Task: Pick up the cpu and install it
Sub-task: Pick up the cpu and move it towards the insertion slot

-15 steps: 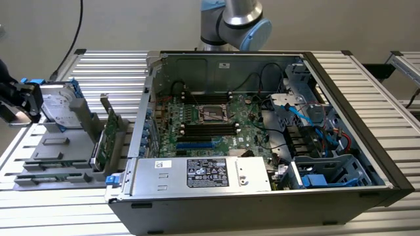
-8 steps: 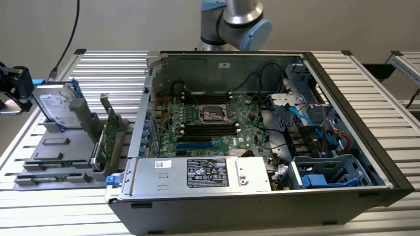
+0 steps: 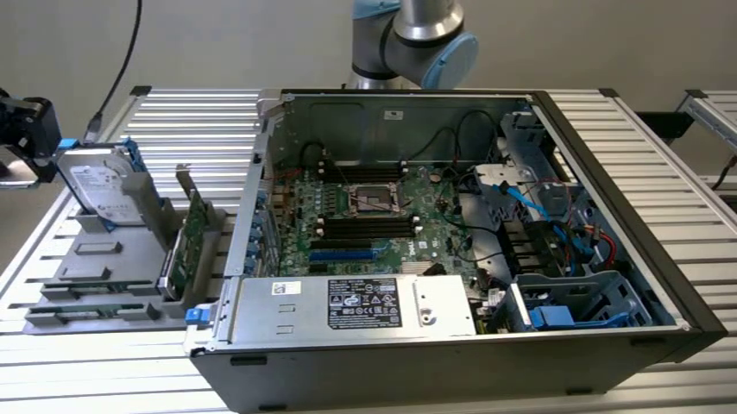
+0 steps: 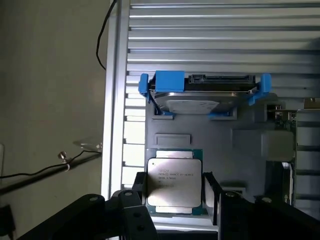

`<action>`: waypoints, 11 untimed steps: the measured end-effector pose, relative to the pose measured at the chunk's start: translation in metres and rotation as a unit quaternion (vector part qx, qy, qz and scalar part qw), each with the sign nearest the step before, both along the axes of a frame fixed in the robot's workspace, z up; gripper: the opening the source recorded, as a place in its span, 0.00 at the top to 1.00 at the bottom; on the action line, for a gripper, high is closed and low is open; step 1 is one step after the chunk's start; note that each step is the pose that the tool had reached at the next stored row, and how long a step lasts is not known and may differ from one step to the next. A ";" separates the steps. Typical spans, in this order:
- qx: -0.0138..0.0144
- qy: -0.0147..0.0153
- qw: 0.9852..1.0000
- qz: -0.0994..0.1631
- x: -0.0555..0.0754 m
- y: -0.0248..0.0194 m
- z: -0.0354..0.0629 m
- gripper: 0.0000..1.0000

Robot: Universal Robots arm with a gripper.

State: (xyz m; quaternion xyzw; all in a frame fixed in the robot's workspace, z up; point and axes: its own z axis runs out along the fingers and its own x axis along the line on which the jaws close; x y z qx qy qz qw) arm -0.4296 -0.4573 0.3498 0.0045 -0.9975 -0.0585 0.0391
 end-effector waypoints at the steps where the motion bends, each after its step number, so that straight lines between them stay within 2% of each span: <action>1: 0.000 0.001 1.000 0.000 0.004 0.0000 0.0017 0.45; 6: 0.000 0.004 1.000 0.000 0.024 0.0003 0.0073 0.45; 11: 0.000 0.009 1.000 0.000 0.045 0.0006 0.0109 0.45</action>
